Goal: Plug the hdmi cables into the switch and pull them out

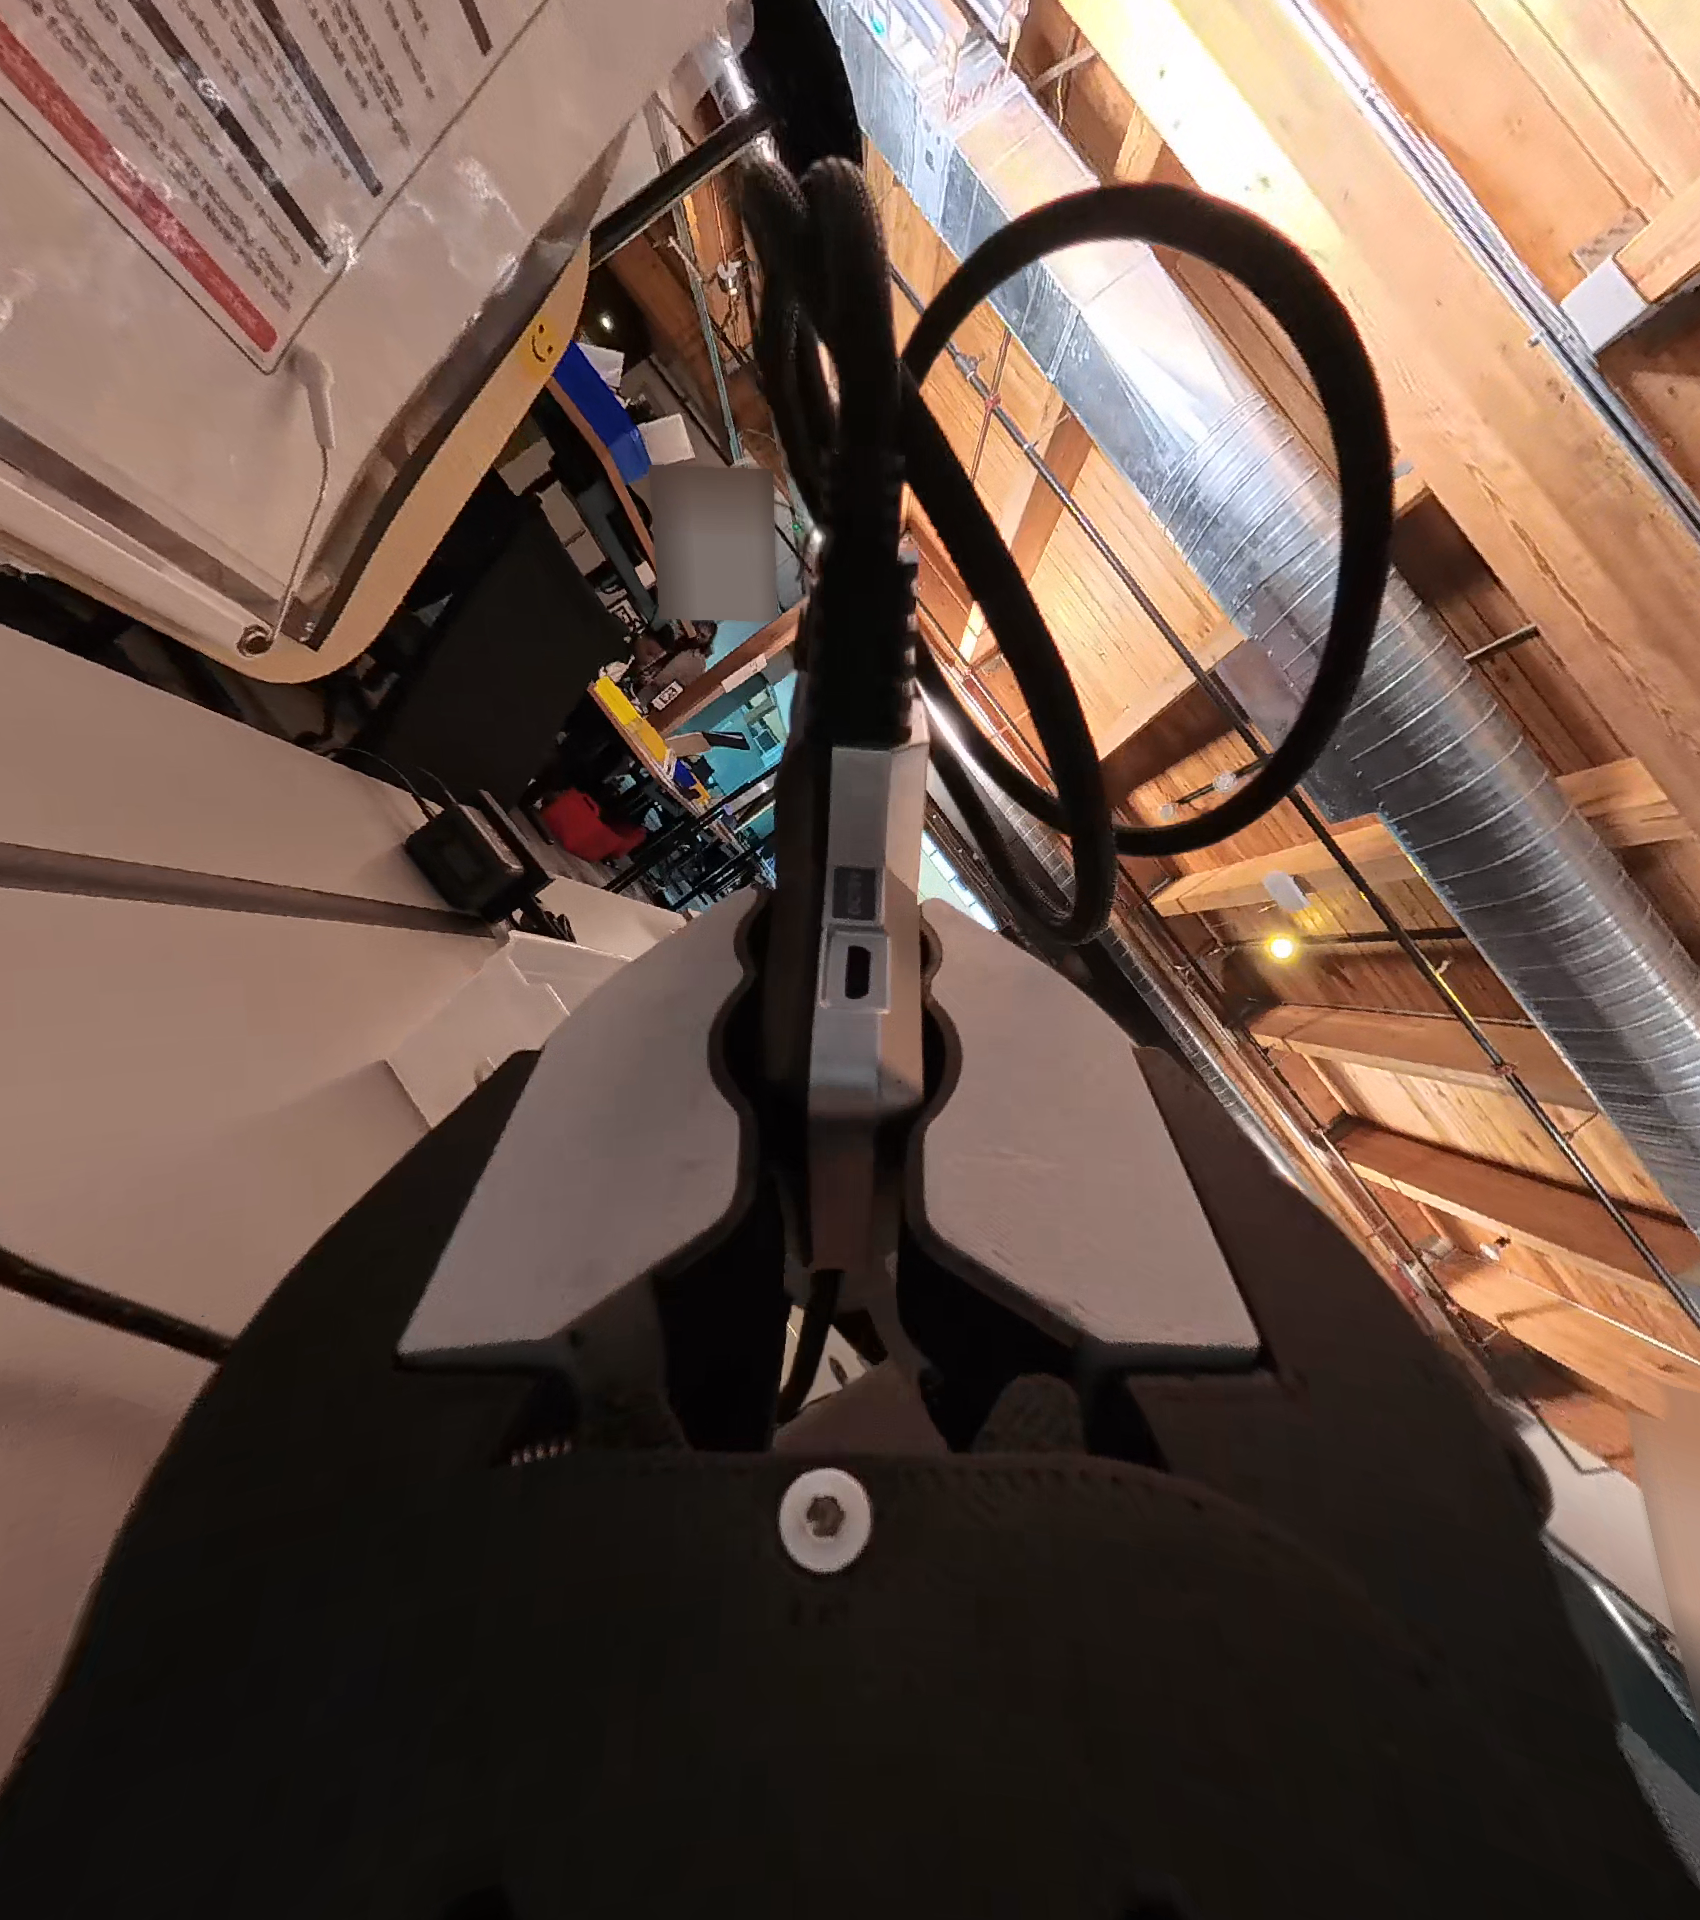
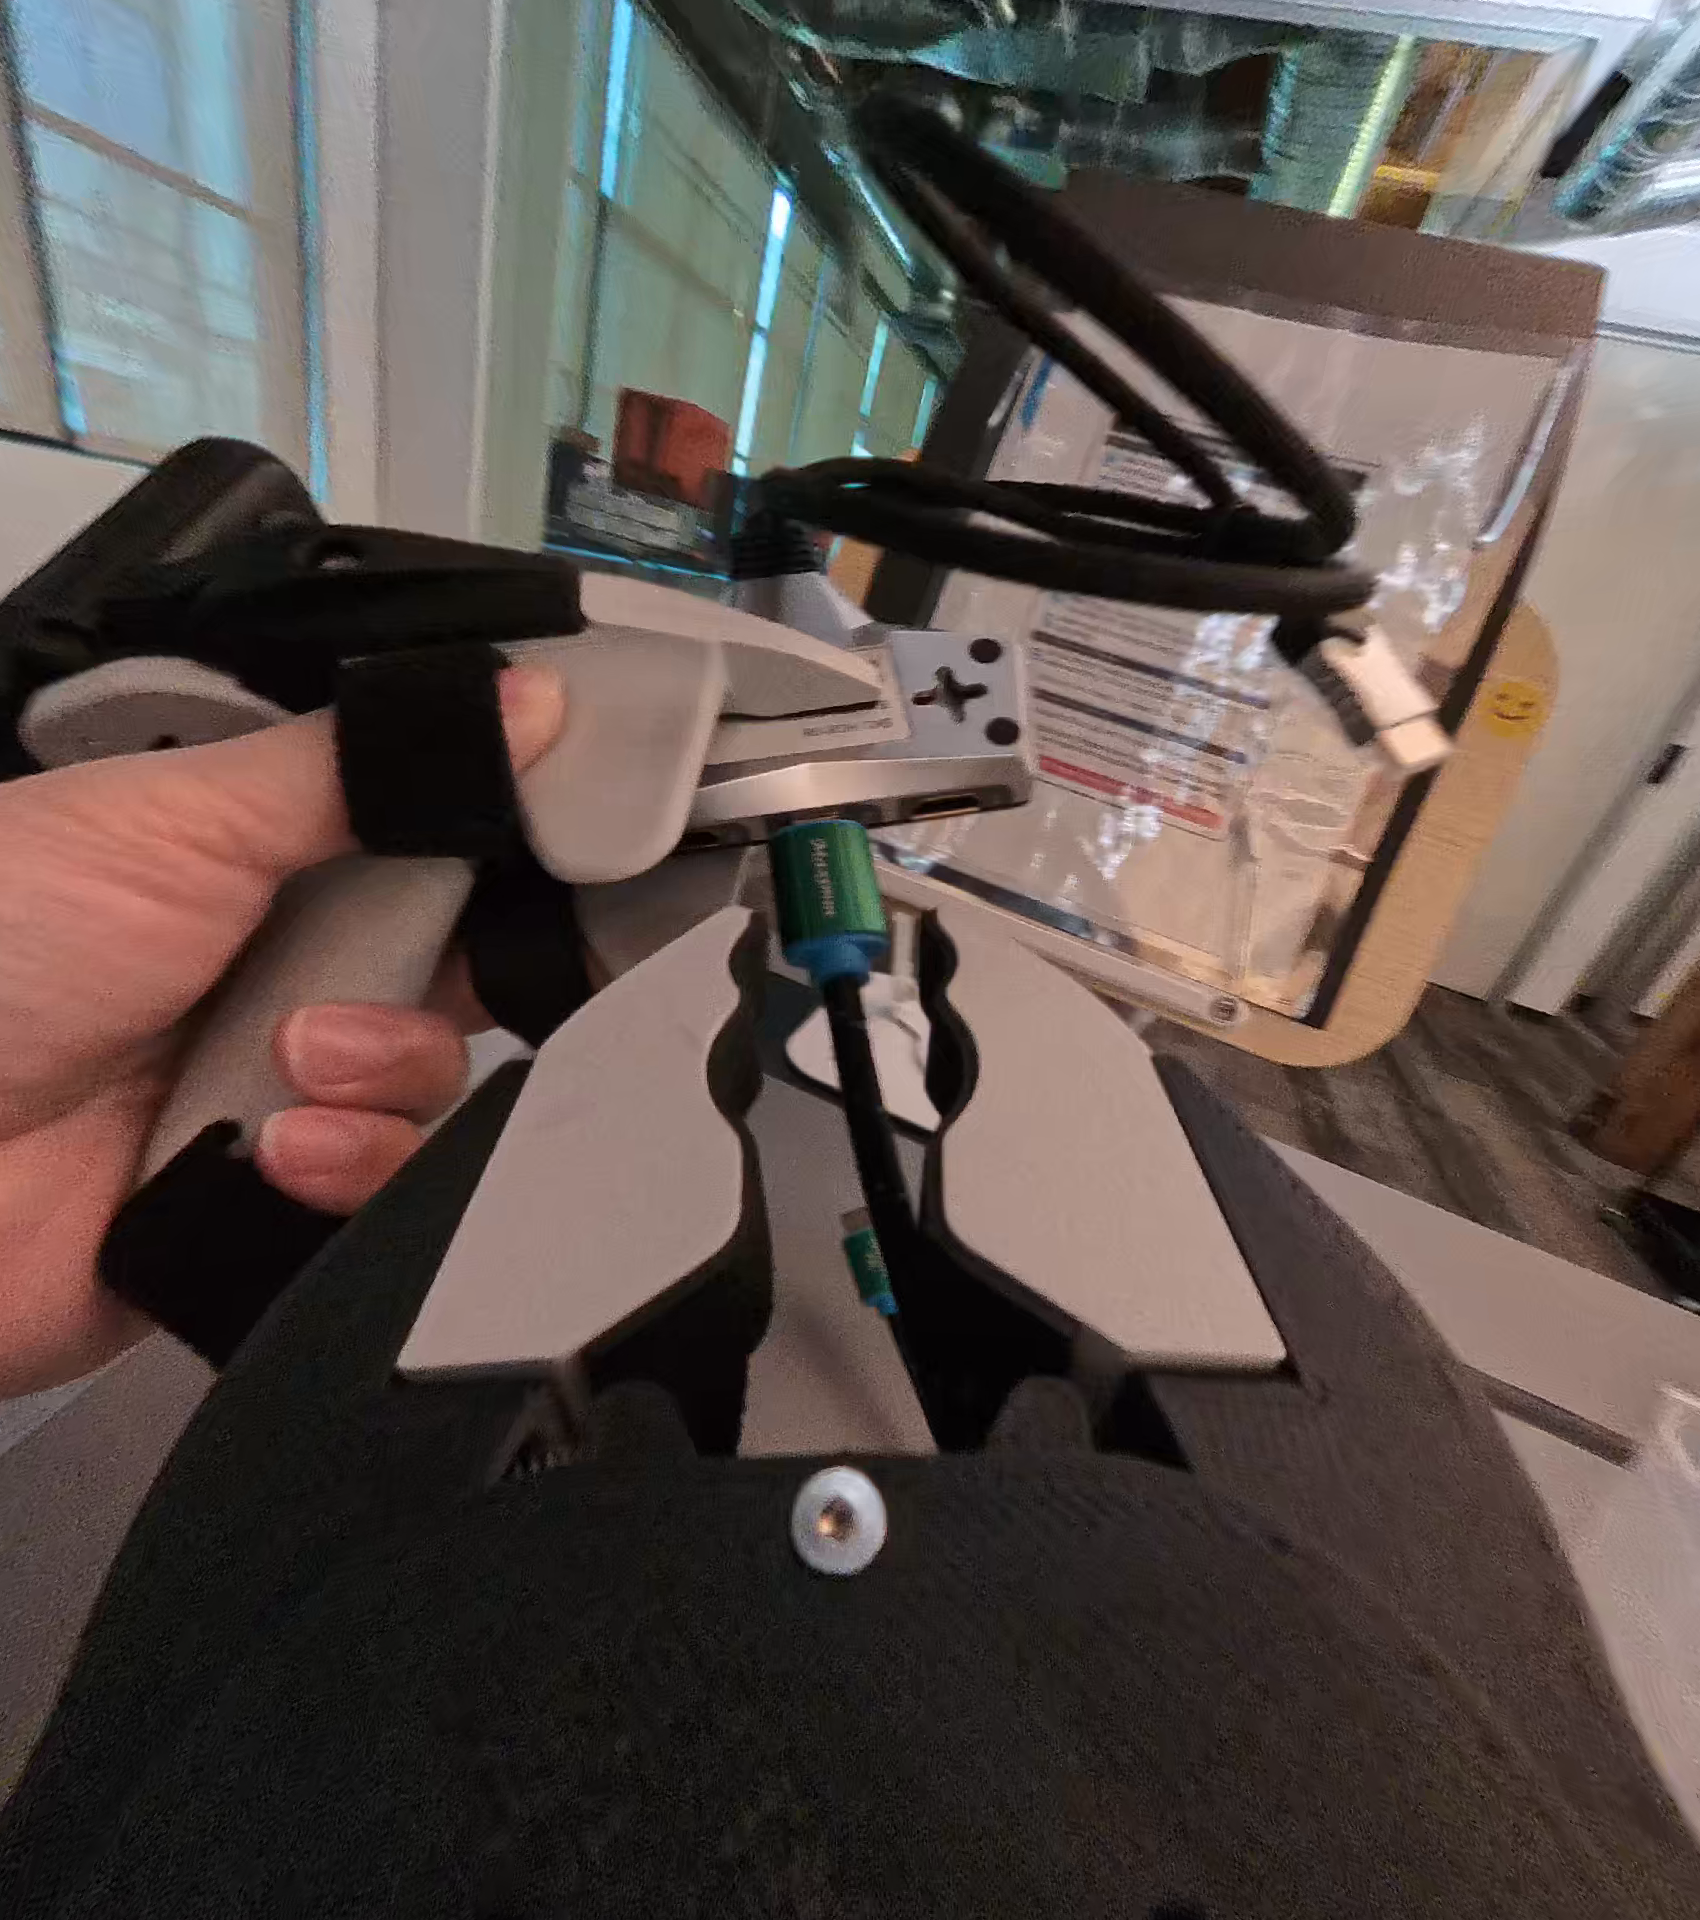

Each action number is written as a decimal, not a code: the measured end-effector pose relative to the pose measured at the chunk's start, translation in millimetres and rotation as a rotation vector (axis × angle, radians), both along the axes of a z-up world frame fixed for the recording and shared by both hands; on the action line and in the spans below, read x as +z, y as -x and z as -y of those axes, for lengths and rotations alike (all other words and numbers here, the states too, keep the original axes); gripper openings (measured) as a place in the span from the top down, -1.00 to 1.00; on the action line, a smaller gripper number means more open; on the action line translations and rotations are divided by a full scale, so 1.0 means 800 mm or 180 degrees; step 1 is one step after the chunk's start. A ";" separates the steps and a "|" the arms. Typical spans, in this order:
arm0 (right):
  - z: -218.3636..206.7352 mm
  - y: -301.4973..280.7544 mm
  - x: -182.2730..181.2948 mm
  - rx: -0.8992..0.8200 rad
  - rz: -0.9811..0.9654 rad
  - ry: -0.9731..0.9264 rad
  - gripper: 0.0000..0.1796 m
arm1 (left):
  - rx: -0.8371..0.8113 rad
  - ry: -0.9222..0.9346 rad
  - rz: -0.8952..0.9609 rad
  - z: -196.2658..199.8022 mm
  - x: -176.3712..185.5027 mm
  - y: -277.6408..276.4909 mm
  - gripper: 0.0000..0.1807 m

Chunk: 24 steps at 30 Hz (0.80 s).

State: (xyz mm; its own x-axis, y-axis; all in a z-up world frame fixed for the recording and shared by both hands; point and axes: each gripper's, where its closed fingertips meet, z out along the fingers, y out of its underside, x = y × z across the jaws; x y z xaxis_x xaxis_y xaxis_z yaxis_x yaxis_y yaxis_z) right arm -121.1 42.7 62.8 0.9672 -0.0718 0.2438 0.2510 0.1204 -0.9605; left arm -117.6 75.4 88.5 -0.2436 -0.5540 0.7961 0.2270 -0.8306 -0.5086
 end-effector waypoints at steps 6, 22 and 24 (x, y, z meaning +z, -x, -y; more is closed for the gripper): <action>-0.007 -0.011 -0.014 -0.0021 0.0000 0.0046 0.74 | -0.0113 -0.0027 -0.0053 0.009 -0.002 -0.008 0.75; -0.001 -0.012 -0.012 0.0128 -0.0042 -0.0093 0.75 | -0.0144 -0.0210 -0.0192 0.013 -0.012 -0.017 0.76; 0.002 -0.011 -0.010 0.0091 -0.0042 -0.0158 0.76 | -0.0061 -0.0481 -0.0233 0.018 -0.007 -0.017 0.77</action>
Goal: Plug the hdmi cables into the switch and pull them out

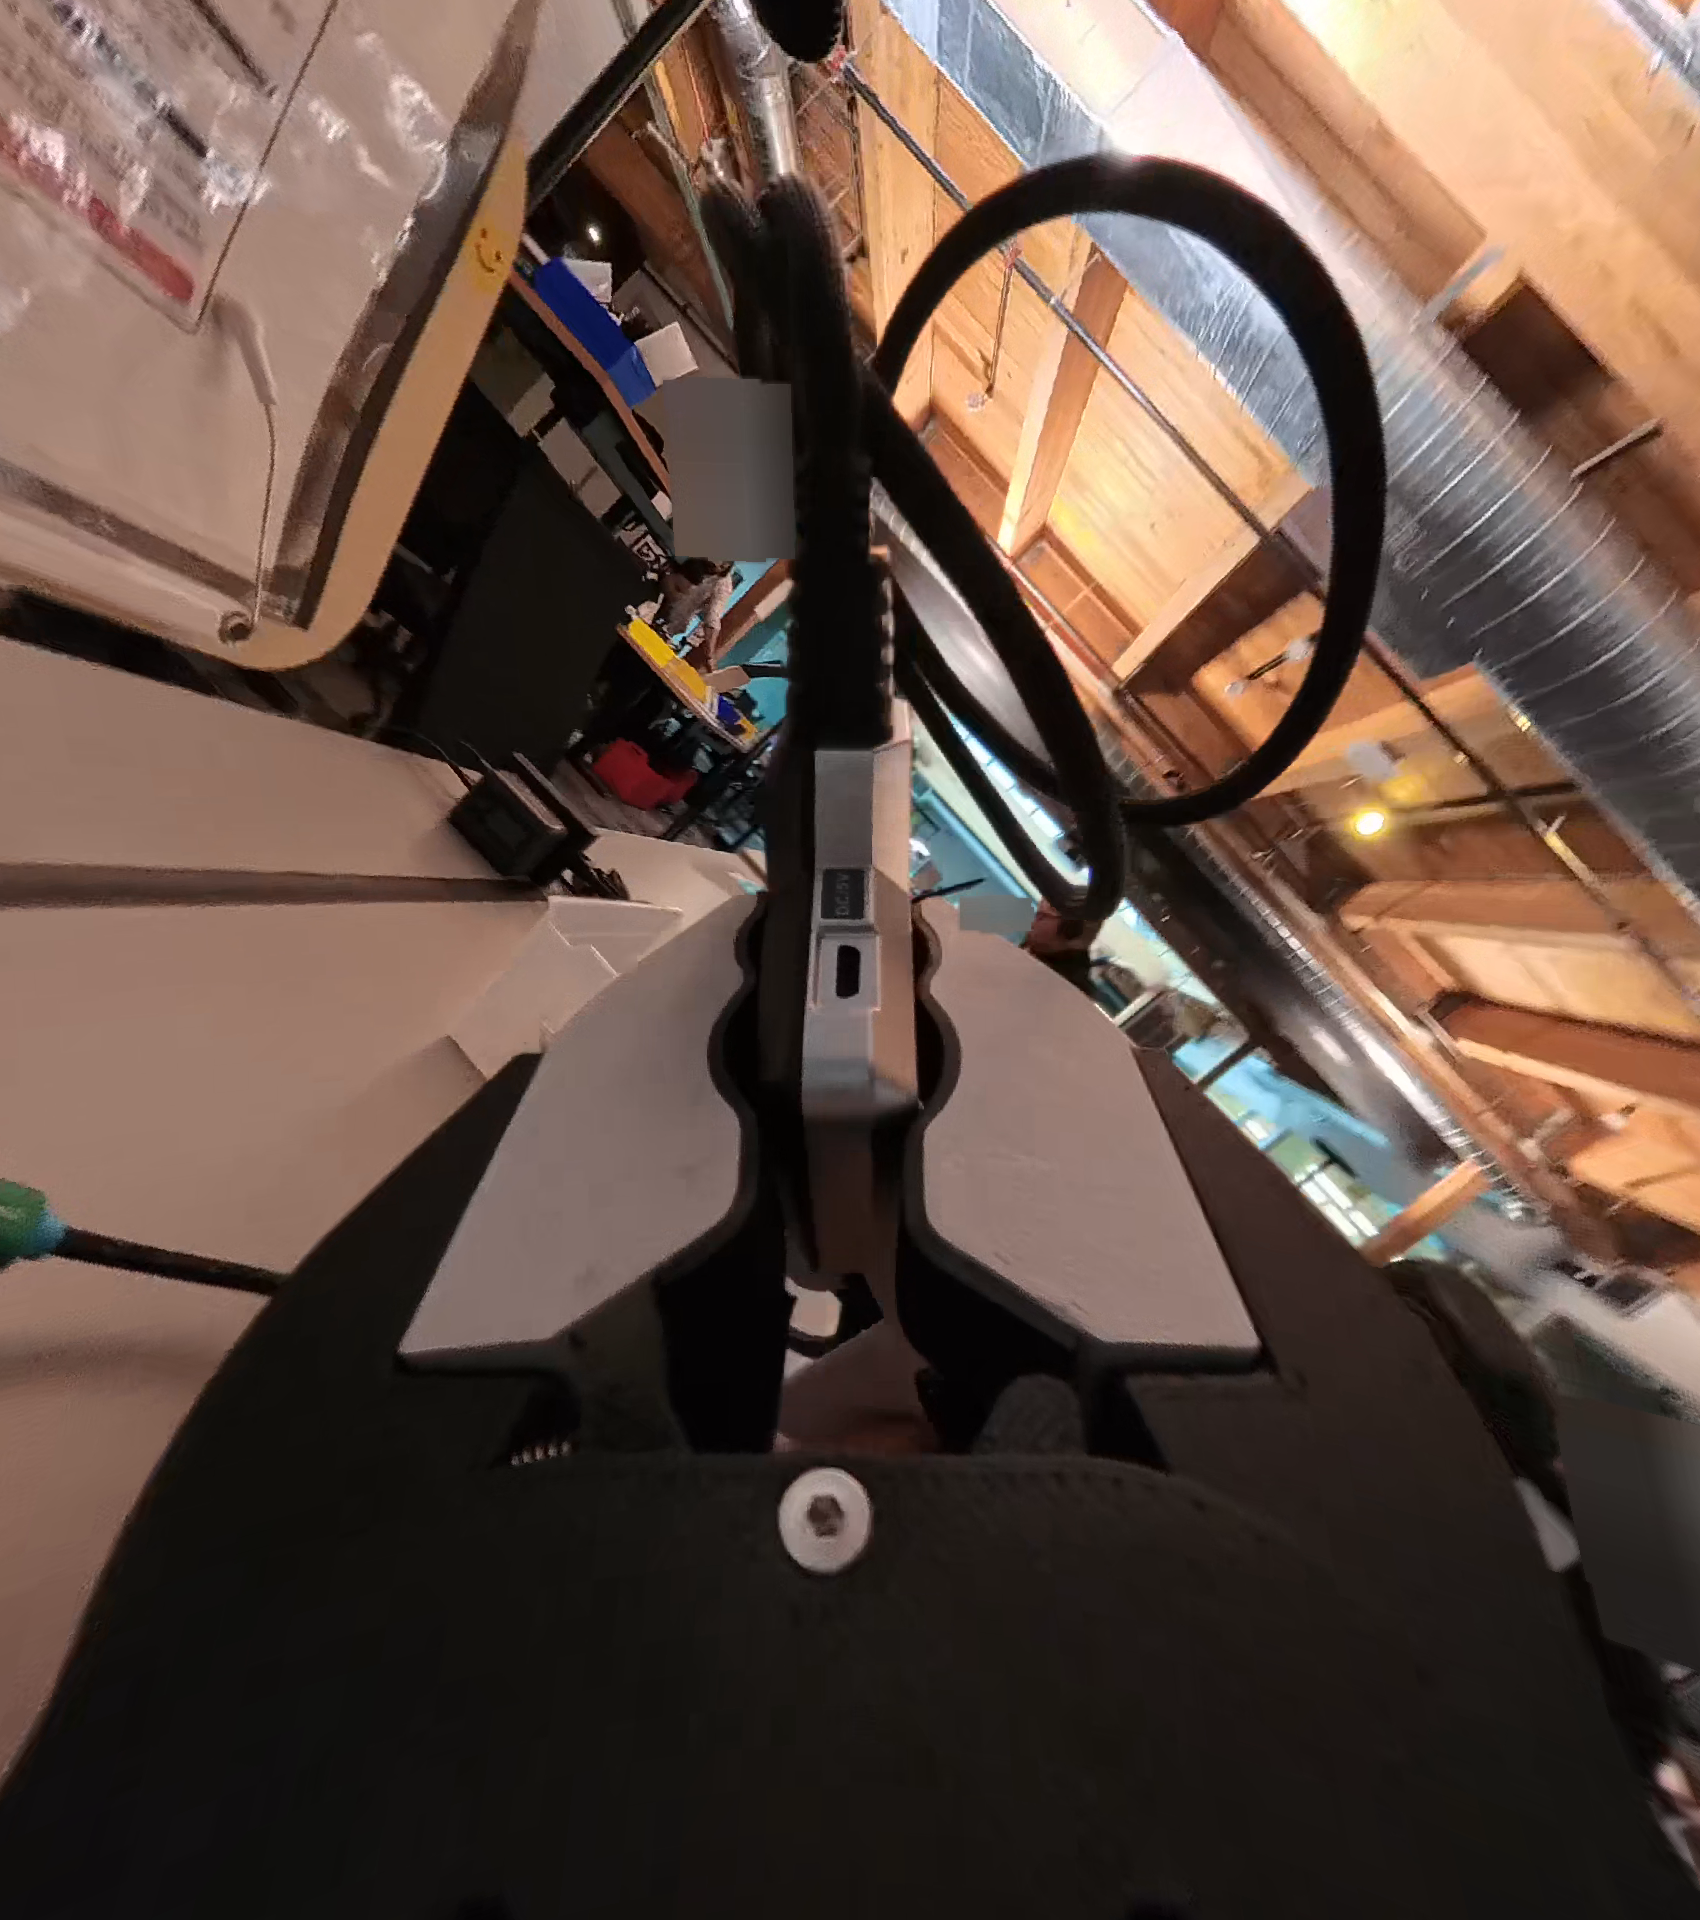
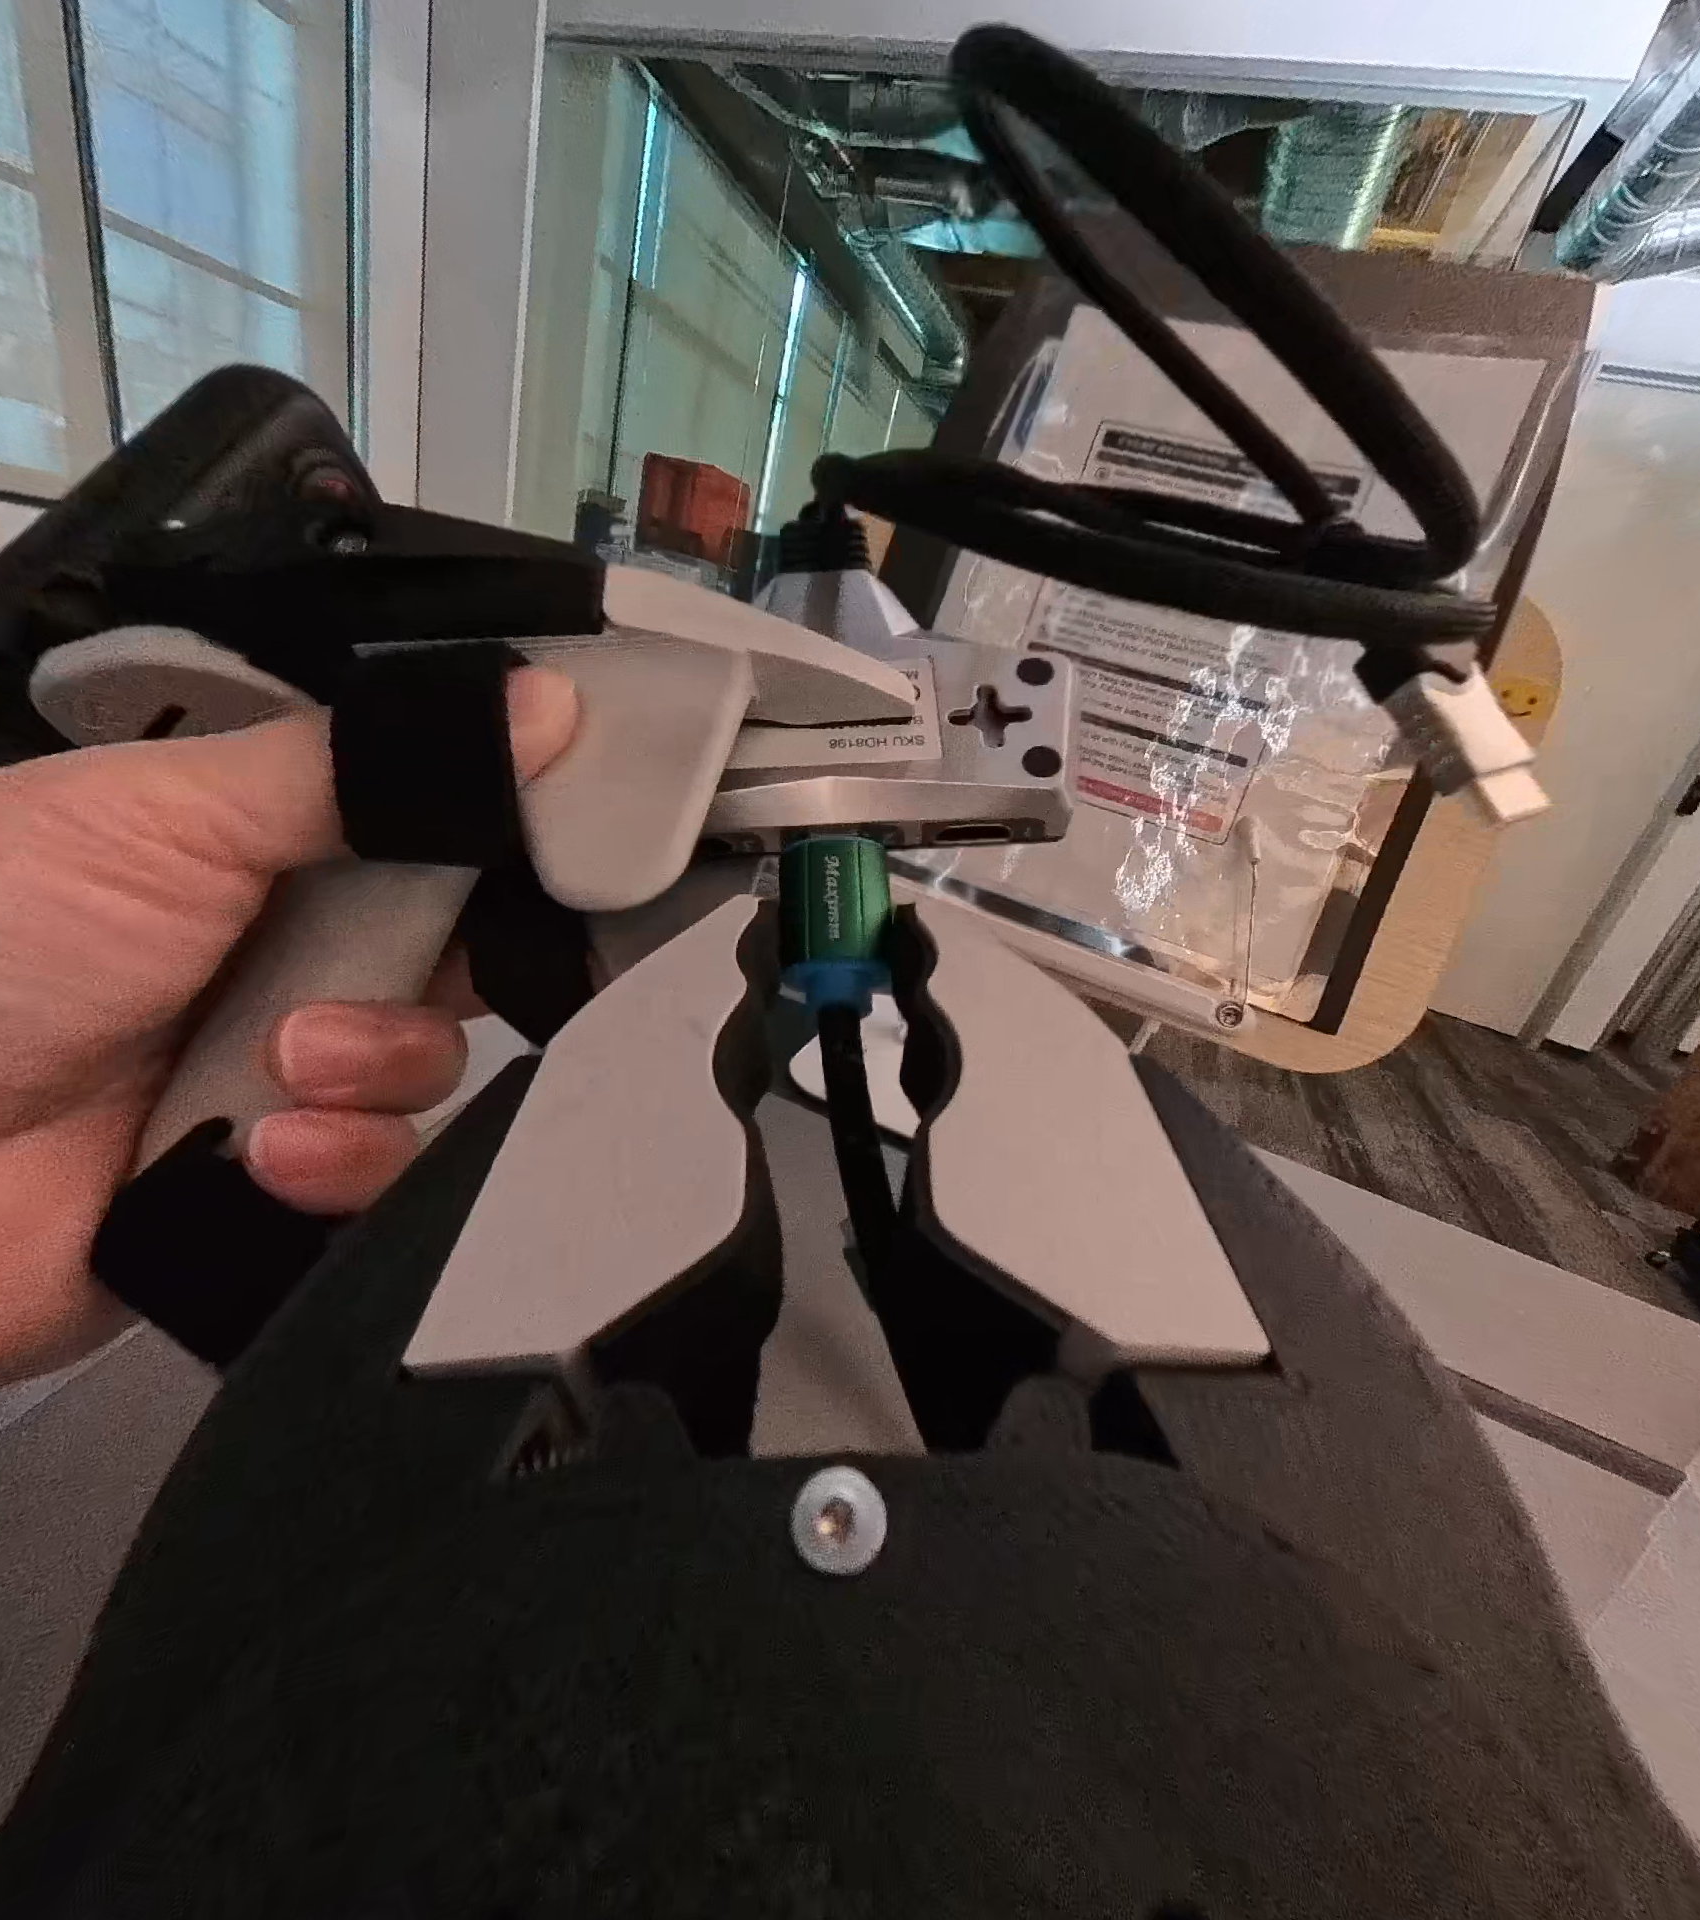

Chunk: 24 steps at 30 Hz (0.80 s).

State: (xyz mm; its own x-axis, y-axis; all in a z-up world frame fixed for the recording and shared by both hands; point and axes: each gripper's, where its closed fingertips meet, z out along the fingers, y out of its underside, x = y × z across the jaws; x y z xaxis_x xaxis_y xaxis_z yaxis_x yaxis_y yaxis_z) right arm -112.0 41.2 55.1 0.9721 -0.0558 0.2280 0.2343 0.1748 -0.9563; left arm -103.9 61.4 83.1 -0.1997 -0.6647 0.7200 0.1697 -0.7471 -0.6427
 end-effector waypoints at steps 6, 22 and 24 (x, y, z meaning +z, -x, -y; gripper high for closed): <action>0.012 0.002 0.009 -0.0013 -0.0029 -0.0131 0.76 | -0.0081 -0.0173 0.0063 0.013 0.012 0.000 0.77; 0.059 -0.001 0.031 0.0241 -0.0023 -0.0229 0.76 | 0.0234 0.0192 0.1014 -0.068 0.084 0.123 0.76; 0.086 -0.011 0.067 0.0558 -0.0480 -0.0347 0.76 | 0.0189 0.0101 0.1136 -0.063 0.102 0.140 0.76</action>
